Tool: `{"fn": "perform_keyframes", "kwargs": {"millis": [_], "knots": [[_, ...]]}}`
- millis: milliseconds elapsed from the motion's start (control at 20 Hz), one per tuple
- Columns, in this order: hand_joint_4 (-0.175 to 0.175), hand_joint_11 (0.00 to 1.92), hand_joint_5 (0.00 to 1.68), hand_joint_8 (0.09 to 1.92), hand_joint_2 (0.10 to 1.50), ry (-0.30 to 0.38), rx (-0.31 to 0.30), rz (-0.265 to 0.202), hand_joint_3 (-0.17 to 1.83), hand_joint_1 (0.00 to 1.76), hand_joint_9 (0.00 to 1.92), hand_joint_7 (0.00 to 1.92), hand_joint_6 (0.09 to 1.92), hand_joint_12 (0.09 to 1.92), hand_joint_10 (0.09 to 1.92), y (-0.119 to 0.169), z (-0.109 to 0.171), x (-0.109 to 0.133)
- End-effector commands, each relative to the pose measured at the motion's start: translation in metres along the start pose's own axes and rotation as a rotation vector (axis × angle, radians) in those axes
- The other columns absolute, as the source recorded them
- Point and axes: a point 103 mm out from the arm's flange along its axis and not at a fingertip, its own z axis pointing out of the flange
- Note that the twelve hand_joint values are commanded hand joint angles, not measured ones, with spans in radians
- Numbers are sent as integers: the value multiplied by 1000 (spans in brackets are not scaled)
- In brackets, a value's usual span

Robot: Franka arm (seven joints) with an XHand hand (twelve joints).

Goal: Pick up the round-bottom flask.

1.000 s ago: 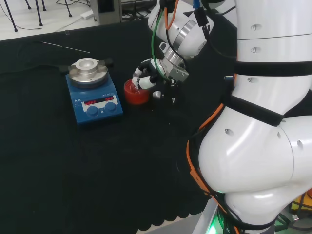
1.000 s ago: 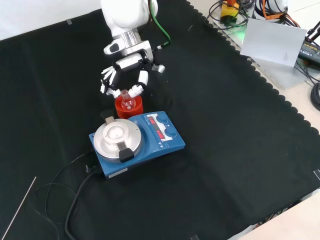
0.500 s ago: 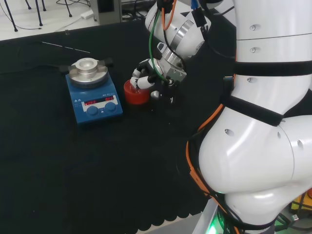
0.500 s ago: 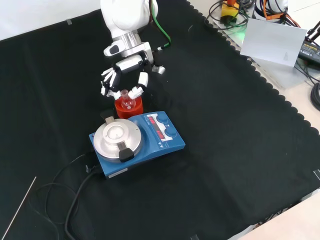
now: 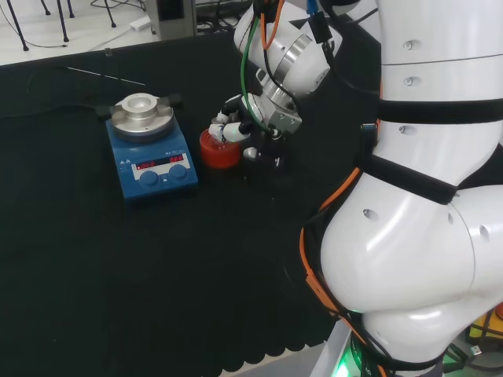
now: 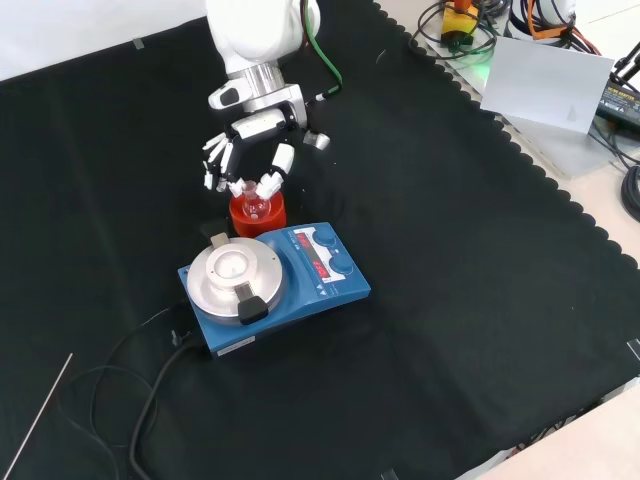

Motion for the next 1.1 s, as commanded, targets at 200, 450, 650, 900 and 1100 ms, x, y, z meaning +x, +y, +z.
{"fn": "perform_keyframes", "kwargs": {"millis": [200, 450, 650, 900, 1100], "knots": [[175, 210, 1070, 566, 801, -10, -26, -1, 558, 1059, 734, 518, 980, 1341, 526, 0, -13, 10], [175, 220, 1093, 564, 771, -1, -26, -22, 595, 1069, 733, 519, 957, 1332, 517, -5, -36, 27], [167, 215, 1122, 564, 736, 51, -27, -58, 642, 1083, 730, 519, 928, 1332, 513, -13, -52, 44], [159, 214, 1134, 564, 721, 19, -53, -68, 660, 1090, 728, 521, 916, 1332, 512, -27, -81, 56], [150, 215, 1143, 565, 710, -23, -57, -55, 674, 1096, 727, 522, 908, 1332, 512, -35, -93, 72]]}}
